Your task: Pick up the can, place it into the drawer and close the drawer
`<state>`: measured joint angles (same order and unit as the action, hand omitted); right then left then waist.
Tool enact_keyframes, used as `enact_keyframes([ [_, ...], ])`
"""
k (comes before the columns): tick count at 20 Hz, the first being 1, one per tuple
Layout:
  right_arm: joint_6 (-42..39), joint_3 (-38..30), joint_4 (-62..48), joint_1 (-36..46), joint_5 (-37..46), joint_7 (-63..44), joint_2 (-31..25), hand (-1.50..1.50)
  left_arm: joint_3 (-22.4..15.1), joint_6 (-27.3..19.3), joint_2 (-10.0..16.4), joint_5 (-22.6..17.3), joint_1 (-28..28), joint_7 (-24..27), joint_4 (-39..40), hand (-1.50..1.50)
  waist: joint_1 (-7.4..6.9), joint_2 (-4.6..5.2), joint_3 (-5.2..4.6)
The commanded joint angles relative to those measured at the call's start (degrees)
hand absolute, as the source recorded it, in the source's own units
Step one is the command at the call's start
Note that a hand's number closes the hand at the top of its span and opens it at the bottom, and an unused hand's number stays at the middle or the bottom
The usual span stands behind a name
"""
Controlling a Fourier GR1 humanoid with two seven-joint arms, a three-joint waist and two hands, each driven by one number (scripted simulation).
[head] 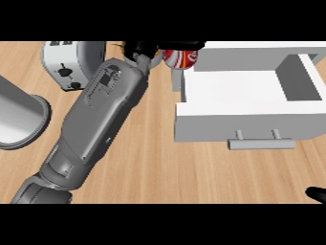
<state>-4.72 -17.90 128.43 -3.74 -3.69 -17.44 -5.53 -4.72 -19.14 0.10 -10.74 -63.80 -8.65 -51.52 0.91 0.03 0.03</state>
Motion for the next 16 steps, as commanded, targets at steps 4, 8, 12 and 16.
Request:
enact_keyframes([
  [4,0.1,-0.5,2.4,-1.5,-1.2,-0.6,0.7,-1.5,-0.3,-4.1,-0.1,-1.8,-11.3,-4.1,7.6,1.5,0.72,0.13,0.01],
  [8,-1.0,-0.7,-1.7,1.6,-1.9,0.2,-1.1,-1.5,-2.9,-5.2,-0.1,-4.5,-17.1,-4.8,14.3,1.5,1.25,0.35,0.04],
  [12,-0.8,-3.2,1.2,1.8,-5.1,-2.6,-2.5,-1.5,-5.1,-6.3,-0.1,-7.9,-21.1,-3.2,18.9,1.5,2.31,0.46,0.06],
  [16,-1.4,0.8,0.3,1.0,-1.5,-0.1,-0.8,-1.5,-6.9,-7.9,-0.1,-10.0,-25.0,-2.4,24.6,1.5,3.45,0.84,0.13],
])
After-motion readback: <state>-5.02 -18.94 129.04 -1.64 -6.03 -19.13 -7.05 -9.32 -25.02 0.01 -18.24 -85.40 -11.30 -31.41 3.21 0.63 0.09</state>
